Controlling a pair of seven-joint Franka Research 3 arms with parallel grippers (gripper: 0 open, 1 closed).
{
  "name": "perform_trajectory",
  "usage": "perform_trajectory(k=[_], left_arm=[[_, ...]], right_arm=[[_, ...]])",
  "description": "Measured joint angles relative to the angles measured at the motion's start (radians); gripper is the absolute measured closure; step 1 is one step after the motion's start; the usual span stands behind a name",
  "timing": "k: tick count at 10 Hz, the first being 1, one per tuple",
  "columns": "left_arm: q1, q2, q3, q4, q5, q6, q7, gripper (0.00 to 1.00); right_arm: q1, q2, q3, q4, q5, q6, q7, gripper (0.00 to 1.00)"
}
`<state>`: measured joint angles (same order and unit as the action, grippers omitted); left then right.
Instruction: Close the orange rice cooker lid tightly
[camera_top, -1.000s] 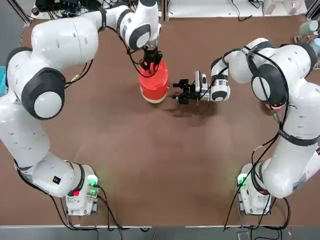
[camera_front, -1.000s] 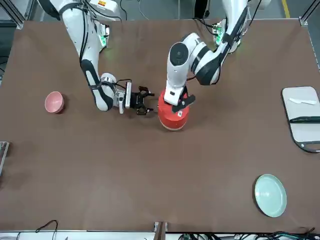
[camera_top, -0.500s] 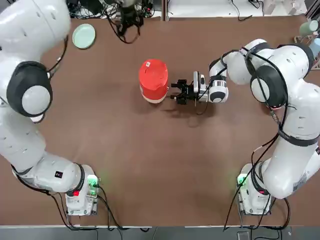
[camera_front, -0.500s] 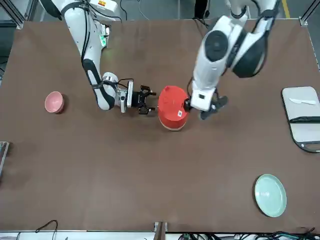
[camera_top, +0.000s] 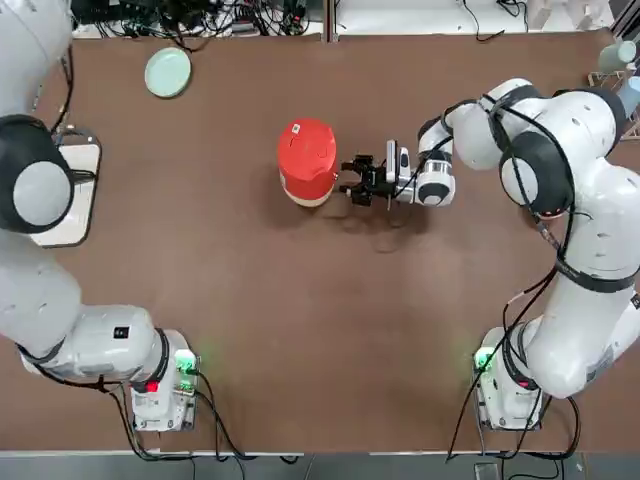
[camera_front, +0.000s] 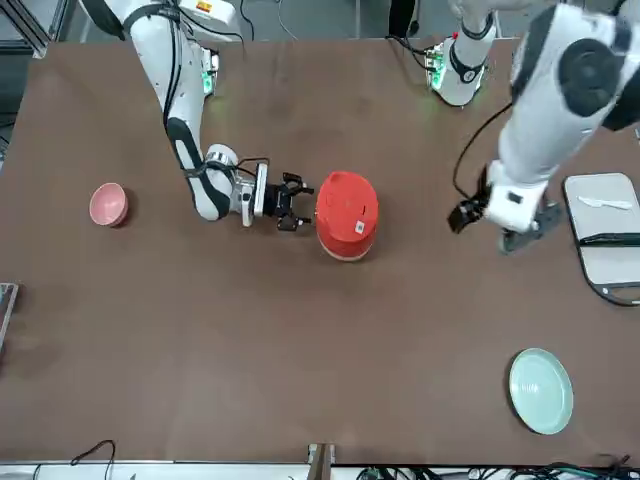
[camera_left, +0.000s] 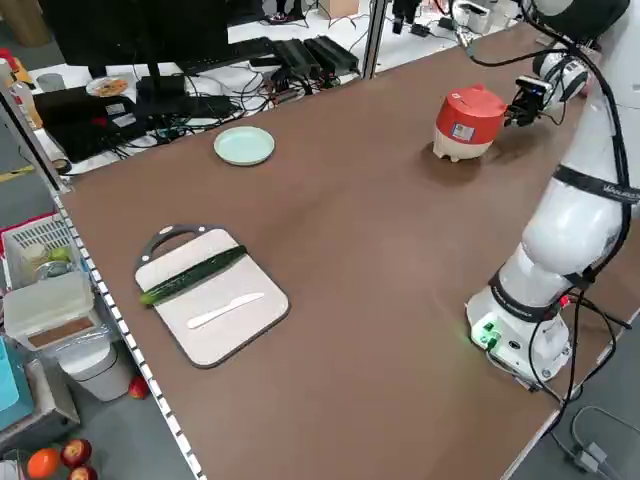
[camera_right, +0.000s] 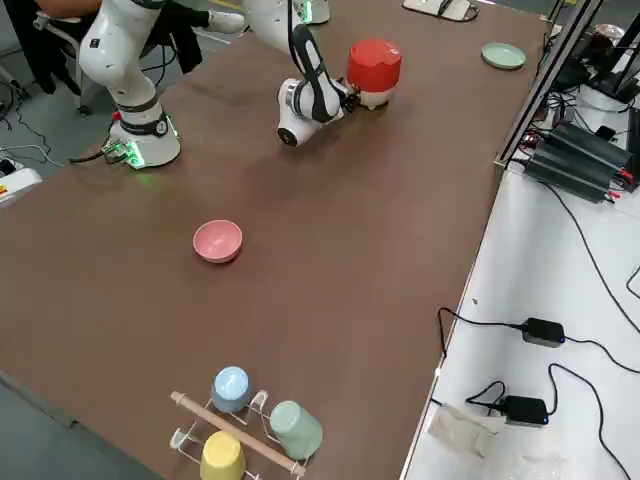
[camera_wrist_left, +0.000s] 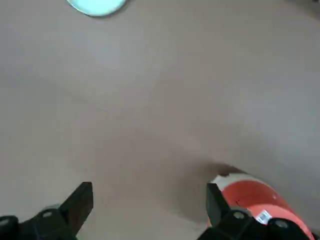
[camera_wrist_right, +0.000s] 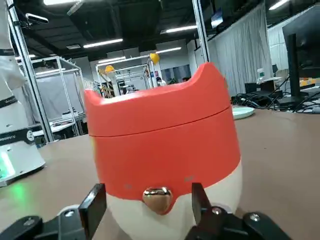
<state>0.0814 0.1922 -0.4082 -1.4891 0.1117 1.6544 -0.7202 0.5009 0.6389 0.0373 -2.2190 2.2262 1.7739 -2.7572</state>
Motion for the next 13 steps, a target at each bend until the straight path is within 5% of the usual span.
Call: perform_trajectory(k=[4, 8, 13], left_arm=[[0.099, -0.029, 0.036, 0.001, -0.001, -0.053, 0.211, 0.0], [0.041, -0.073, 0.195, 0.032, -0.065, -0.058, 0.425, 0.0], [-0.037, -0.128, 0.202, -0.039, -0.084, -0.057, 0.507, 0.0]], right_arm=[[0.0, 0.019, -0.005, 0.024, 0.016, 0.001, -0.001, 0.22], [0.0, 0.036, -0.006, 0.036, 0.02, 0.001, -0.003, 0.26], [0.001, 0.036, -0.005, 0.041, 0.026, 0.001, -0.003, 0.38]])
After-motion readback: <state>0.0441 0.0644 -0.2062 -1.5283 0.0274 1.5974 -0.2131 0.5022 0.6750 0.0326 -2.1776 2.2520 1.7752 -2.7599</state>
